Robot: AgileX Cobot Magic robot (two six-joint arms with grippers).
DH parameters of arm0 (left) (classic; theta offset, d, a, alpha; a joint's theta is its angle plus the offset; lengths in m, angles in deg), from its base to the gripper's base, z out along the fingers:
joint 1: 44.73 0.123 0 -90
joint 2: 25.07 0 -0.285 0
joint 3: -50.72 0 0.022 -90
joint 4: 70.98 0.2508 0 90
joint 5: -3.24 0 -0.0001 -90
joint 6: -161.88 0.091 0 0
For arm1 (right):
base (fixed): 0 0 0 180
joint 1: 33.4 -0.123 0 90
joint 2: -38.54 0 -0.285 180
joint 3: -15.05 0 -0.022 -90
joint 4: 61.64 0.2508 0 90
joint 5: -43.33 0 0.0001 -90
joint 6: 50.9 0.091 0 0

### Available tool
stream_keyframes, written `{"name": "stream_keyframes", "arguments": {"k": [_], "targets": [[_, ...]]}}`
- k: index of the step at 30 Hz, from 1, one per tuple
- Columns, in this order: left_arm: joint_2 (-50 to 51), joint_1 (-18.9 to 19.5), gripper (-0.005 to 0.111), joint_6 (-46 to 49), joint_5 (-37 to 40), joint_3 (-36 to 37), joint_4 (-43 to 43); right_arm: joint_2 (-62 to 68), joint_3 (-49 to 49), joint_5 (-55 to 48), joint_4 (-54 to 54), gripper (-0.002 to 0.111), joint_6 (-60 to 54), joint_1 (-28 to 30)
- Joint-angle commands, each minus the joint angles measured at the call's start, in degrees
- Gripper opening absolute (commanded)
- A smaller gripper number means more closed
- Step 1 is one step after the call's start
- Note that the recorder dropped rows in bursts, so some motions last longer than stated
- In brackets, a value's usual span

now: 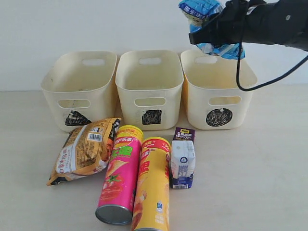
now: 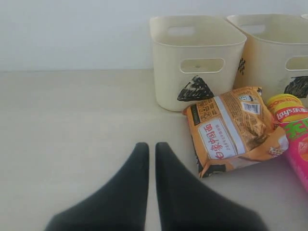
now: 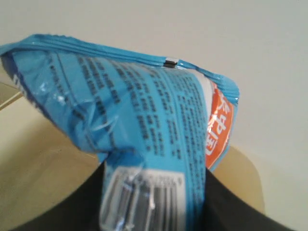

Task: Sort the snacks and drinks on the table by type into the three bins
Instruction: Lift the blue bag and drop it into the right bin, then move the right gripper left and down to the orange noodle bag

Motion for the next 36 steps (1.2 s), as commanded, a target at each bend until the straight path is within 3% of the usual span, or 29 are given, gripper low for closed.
{"name": "stream_keyframes", "arguments": {"k": [1,12,15,18,22,29,31,33,34,35,36], "targets": [[-0.2,0.2,0.004,-0.3,-0.4,-0.2,-0.2,5.4,6.0,1.7,0.0,0.000,0.2,0.8],[-0.2,0.2,0.004,-0.3,-0.4,-0.2,-0.2,15.4,14.0,-0.8,5.0,0.001,2.1,3.4],[-0.2,0.2,0.004,-0.3,-0.4,-0.2,-0.2,16.2,14.2,-1.5,6.3,0.017,2.7,4.5],[-0.2,0.2,0.004,-0.3,-0.4,-0.2,-0.2,16.6,14.2,-3.9,6.9,0.050,2.9,5.4],[-0.2,0.2,0.004,-0.3,-0.4,-0.2,-0.2,16.5,14.2,-4.3,6.9,0.073,2.9,5.5],[-0.2,0.2,0.004,-0.3,-0.4,-0.2,-0.2,13.4,14.2,-11.6,6.6,0.072,0.1,5.5],[-0.2,0.2,0.004,-0.3,-0.4,-0.2,-0.2,11.9,14.2,-15.5,6.6,0.066,-2.5,5.5],[-0.2,0.2,0.004,-0.3,-0.4,-0.2,-0.2,9.2,14.2,-21.0,6.1,0.040,-5.7,5.5],[-0.2,0.2,0.004,-0.3,-0.4,-0.2,-0.2,7.5,14.2,-24.8,5.4,0.016,-7.9,5.5],[-0.2,0.2,0.004,-0.3,-0.4,-0.2,-0.2,6.5,14.2,-26.8,4.5,0.001,-8.3,5.5],[-0.2,0.2,0.004,-0.3,-0.4,-0.2,-0.2,5.5,14.2,-28.4,4.0,0.001,-8.2,5.5]]}}
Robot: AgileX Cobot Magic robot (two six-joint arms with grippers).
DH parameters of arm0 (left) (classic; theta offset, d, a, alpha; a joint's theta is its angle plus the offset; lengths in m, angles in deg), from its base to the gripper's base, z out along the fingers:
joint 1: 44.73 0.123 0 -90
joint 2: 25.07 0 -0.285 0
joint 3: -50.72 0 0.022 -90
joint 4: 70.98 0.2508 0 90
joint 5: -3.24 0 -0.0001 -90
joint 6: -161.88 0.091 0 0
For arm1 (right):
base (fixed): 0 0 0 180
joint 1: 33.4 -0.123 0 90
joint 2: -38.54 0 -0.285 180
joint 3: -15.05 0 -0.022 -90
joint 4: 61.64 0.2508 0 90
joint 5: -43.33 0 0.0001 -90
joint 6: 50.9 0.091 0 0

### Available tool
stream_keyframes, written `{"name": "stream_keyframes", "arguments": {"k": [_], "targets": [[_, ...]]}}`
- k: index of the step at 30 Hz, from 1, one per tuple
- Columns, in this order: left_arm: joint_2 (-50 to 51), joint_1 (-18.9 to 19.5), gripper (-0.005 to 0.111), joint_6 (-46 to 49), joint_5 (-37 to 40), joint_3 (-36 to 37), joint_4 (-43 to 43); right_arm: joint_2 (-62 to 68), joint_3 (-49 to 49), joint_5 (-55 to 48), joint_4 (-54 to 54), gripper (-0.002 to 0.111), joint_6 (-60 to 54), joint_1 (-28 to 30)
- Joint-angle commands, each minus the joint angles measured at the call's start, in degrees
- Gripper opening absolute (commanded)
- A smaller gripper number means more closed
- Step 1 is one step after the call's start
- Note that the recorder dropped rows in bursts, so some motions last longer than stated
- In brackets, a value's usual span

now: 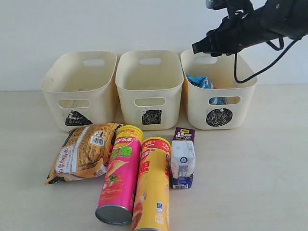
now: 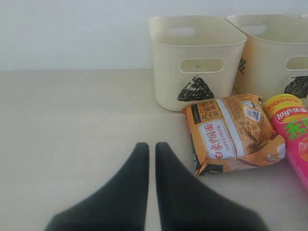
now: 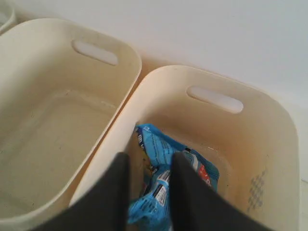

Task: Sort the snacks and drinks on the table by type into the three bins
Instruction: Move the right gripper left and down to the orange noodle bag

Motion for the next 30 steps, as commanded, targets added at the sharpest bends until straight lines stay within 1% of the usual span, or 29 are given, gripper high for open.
{"name": "stream_keyframes", "arguments": {"k": [1,5,6,7,13,16,20,24,30], "targets": [[-0.2,0.2,0.004,-0.3,-0.4,-0.2,-0.2,-5.2,0.3,-9.8,-2.8,0.000,-2.4,0.5],[-0.2,0.2,0.004,-0.3,-0.4,-0.2,-0.2,-8.5,0.2,-19.1,-3.3,0.000,-2.7,-0.1],[-0.2,0.2,0.004,-0.3,-0.4,-0.2,-0.2,-9.2,-0.2,-21.8,-4.2,0.000,-3.2,-1.2],[-0.2,0.2,0.004,-0.3,-0.4,-0.2,-0.2,-9.7,-1.0,-22.0,-4.5,0.000,-3.7,-2.1],[-0.2,0.2,0.004,-0.3,-0.4,-0.2,-0.2,-14.9,-11.1,-13.5,-9.6,0.000,-5.4,-10.4],[-0.2,0.2,0.004,-0.3,-0.4,-0.2,-0.2,-16.3,-14.9,-11.3,-10.0,0.000,-10.0,-14.5],[-0.2,0.2,0.004,-0.3,-0.4,-0.2,-0.2,-16.2,-16.0,-12.3,-10.1,0.000,-15.4,-20.6],[-0.2,0.2,0.004,-0.3,-0.4,-0.2,-0.2,-15.2,-16.0,-12.2,-10.1,0.000,-17.4,-26.7],[-0.2,0.2,0.004,-0.3,-0.4,-0.2,-0.2,-12.7,-16.0,-10.0,-10.1,0.000,-19.7,-33.8]]}}
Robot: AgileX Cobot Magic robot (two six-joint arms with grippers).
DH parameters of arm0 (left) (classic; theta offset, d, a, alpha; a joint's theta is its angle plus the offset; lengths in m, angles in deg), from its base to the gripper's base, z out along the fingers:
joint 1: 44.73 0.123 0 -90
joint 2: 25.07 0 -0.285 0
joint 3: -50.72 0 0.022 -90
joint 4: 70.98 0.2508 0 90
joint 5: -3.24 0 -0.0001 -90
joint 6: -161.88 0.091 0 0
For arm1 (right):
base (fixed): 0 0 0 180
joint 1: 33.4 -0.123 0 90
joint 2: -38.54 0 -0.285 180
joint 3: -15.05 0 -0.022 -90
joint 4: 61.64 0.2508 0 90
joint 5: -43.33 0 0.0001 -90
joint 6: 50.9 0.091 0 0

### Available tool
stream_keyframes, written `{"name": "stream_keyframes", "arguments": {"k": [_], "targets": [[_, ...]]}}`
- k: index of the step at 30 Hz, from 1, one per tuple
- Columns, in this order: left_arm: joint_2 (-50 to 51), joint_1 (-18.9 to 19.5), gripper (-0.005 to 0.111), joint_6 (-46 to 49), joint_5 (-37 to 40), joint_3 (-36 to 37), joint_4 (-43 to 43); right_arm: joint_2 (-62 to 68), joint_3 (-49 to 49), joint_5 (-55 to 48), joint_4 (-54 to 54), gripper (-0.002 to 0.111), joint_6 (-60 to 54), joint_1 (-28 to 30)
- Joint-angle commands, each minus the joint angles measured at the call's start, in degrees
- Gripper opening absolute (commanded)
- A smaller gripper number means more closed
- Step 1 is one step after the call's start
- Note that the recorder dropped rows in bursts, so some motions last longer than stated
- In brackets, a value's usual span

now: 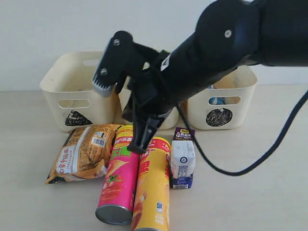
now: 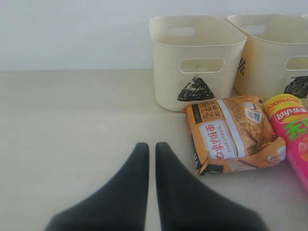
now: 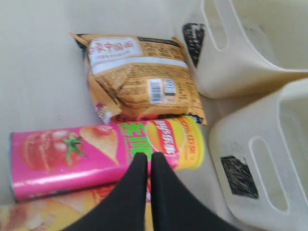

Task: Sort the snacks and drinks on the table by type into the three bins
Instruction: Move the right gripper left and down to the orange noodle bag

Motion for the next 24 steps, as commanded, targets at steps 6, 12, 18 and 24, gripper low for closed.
{"name": "stream_keyframes", "arguments": {"k": [6,12,18,24], "targets": [[-0.2,0.2,0.004,-0.3,-0.4,-0.2,-0.2,5.8,0.1,7.5,-0.2,0.025,-6.6,-9.3],[-0.2,0.2,0.004,-0.3,-0.4,-0.2,-0.2,11.6,0.1,17.4,-0.1,0.090,-6.5,-11.6],[-0.2,0.2,0.004,-0.3,-0.4,-0.2,-0.2,17.6,0.1,28.1,-0.1,0.095,-6.5,-11.6],[-0.2,0.2,0.004,-0.3,-0.4,-0.2,-0.2,21.0,0.2,30.0,-0.1,0.095,-6.5,-11.6]]}}
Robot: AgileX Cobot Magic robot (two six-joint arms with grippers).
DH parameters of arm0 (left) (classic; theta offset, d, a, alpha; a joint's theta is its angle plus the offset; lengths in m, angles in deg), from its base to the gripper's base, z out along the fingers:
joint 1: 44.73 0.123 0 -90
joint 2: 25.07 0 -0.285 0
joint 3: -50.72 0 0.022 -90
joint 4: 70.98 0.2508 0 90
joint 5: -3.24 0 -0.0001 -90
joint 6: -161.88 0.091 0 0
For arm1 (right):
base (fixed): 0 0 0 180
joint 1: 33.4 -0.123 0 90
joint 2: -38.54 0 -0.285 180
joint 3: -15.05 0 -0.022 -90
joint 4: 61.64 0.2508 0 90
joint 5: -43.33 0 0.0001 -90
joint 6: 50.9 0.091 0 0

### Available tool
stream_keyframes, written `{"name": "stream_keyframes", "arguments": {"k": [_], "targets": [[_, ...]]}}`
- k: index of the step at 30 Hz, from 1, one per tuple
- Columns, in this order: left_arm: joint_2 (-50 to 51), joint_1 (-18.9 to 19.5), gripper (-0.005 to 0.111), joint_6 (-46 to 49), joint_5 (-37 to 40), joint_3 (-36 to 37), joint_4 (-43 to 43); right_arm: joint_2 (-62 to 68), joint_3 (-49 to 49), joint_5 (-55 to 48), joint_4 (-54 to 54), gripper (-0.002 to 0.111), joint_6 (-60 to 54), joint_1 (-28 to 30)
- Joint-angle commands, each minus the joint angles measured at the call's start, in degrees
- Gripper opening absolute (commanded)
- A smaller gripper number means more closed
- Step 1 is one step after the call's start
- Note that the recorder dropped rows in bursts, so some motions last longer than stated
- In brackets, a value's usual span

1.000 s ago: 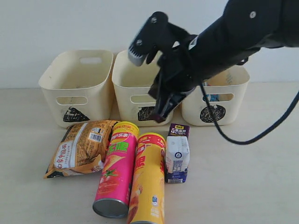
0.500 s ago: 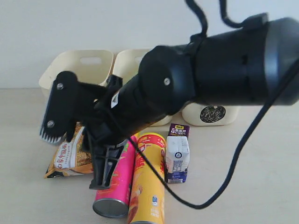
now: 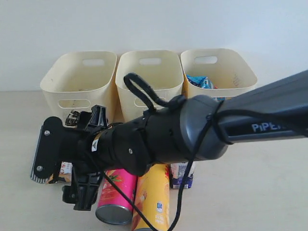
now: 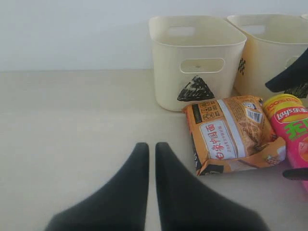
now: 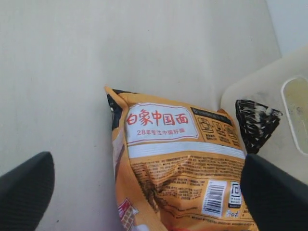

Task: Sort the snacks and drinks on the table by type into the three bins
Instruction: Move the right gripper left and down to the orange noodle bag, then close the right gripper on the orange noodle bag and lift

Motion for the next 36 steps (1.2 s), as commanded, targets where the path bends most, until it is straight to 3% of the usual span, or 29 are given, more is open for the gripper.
{"name": "stream_keyframes", "arguments": {"k": [1,16,36], "targets": [[-0.2,0.2,0.004,-0.3,-0.4,-0.2,-0.2,2.0,0.2,1.5,-0.1,0.095,0.1,0.0],[-0.2,0.2,0.004,-0.3,-0.4,-0.2,-0.2,13.7,19.6,-15.1,-3.9,0.090,6.8,0.0],[-0.2,0.2,0.004,-0.3,-0.4,-0.2,-0.2,19.7,21.3,-18.2,-57.4,0.090,40.5,0.0]]}}
